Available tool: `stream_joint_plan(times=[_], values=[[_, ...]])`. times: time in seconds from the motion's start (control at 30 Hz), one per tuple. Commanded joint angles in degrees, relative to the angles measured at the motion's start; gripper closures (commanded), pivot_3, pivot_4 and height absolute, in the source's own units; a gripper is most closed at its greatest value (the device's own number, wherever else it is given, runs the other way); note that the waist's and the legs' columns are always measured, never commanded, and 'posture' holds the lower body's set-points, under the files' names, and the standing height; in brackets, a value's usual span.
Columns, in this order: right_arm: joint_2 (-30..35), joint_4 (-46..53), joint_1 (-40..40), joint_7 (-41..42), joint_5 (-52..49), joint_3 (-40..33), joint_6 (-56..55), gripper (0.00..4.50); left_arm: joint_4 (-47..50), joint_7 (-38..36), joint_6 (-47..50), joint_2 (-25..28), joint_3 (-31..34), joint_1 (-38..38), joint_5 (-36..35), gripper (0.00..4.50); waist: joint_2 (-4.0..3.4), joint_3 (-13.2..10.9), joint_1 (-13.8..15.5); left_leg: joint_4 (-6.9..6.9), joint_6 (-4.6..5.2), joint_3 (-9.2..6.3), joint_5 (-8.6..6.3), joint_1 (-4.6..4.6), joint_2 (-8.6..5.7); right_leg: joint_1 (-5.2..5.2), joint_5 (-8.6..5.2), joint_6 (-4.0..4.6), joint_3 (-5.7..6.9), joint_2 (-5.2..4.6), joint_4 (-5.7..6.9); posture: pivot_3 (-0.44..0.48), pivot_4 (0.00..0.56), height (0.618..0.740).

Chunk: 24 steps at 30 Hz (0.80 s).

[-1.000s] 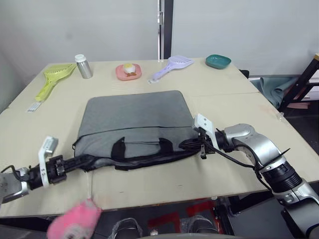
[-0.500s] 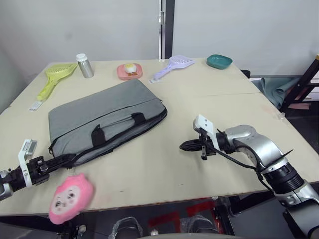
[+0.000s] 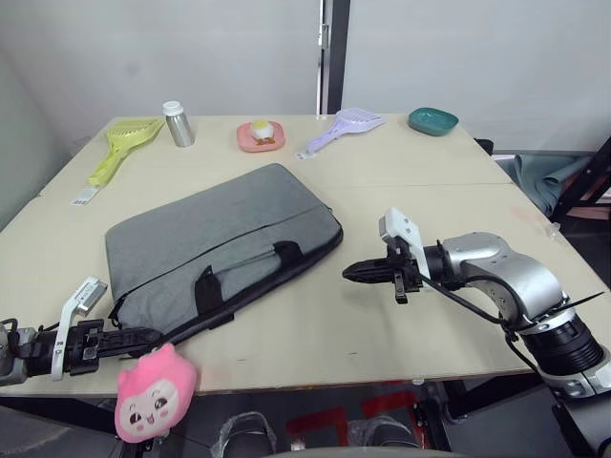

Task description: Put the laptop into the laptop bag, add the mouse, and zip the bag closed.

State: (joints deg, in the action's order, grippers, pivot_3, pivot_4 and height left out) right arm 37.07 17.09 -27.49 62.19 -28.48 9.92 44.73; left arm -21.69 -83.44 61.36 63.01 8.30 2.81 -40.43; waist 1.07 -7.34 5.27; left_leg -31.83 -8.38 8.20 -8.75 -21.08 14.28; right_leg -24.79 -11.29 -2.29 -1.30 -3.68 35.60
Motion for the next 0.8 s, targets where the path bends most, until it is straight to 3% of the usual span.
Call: stream_joint_plan(times=[0.03,0.1,0.2,0.3,0.47,0.67,0.8], values=[[1.3,2.6,-0.6,-0.1,-2.7,-3.9,-0.3,4.50,0.6,-2.9,-1.0,2.1,-2.4,2.9,1.9,4.49,0.00,0.0,0.3,-0.04,0.01,-0.01,0.00,-0.01,-0.01,0.00,0.00,0.00,0.00,-0.02,0.04,0.000,0.150,0.740],[2.3,0.6,-1.1,-1.7,-1.5,-3.8,1.0,4.50,-1.9,-3.3,-1.9,2.4,-3.7,5.8,3.5,4.49,0.00,0.0,0.4,-0.10,0.01,-0.03,0.00,0.00,-0.01,0.01,0.00,0.00,0.00,-0.02,0.11,0.000,0.150,0.740],[3.3,-4.7,-3.1,-4.2,-0.5,-3.3,6.3,3.80,-6.8,-3.8,-3.0,2.3,-5.2,11.6,6.1,4.50,0.00,0.0,0.4,-0.26,0.01,-0.06,0.01,0.00,-0.01,0.02,0.00,0.00,0.00,-0.03,0.28,0.000,0.150,0.740],[2.7,-10.6,-6.4,-6.0,0.5,-2.5,9.2,2.71,-10.1,-5.0,-3.9,2.0,-7.0,15.4,8.1,4.50,-0.02,0.0,0.3,-0.47,0.02,-0.09,0.02,0.01,-0.02,0.01,0.02,0.02,-0.01,-0.03,0.51,0.000,0.150,0.740],[-4.6,-31.2,-18.0,-12.2,1.0,-6.3,14.5,1.04,-10.7,-5.7,-3.6,1.0,-8.2,17.7,9.3,4.50,-0.01,0.0,-0.5,-0.54,-0.01,-0.08,0.03,-0.01,-0.02,-0.05,0.05,0.06,-0.01,-0.03,0.66,0.000,0.150,0.740],[-9.2,-44.7,-22.8,-11.1,2.2,-5.6,15.1,1.04,-8.8,-5.1,-2.6,0.3,-7.3,16.4,8.4,4.50,0.02,0.0,0.3,-0.49,-0.24,-0.15,0.14,-0.20,-0.02,-0.06,0.02,0.12,0.15,-0.02,0.46,0.000,0.150,0.740],[-10.4,-47.4,-21.7,-10.1,4.5,-2.8,14.2,1.04,-9.9,-5.5,-3.9,0.2,-6.6,15.2,8.5,4.50,0.00,0.0,0.4,-0.49,-0.28,-0.35,0.12,-0.38,-0.02,-0.10,-0.03,0.19,0.38,-0.04,0.44,0.000,0.150,0.740]])
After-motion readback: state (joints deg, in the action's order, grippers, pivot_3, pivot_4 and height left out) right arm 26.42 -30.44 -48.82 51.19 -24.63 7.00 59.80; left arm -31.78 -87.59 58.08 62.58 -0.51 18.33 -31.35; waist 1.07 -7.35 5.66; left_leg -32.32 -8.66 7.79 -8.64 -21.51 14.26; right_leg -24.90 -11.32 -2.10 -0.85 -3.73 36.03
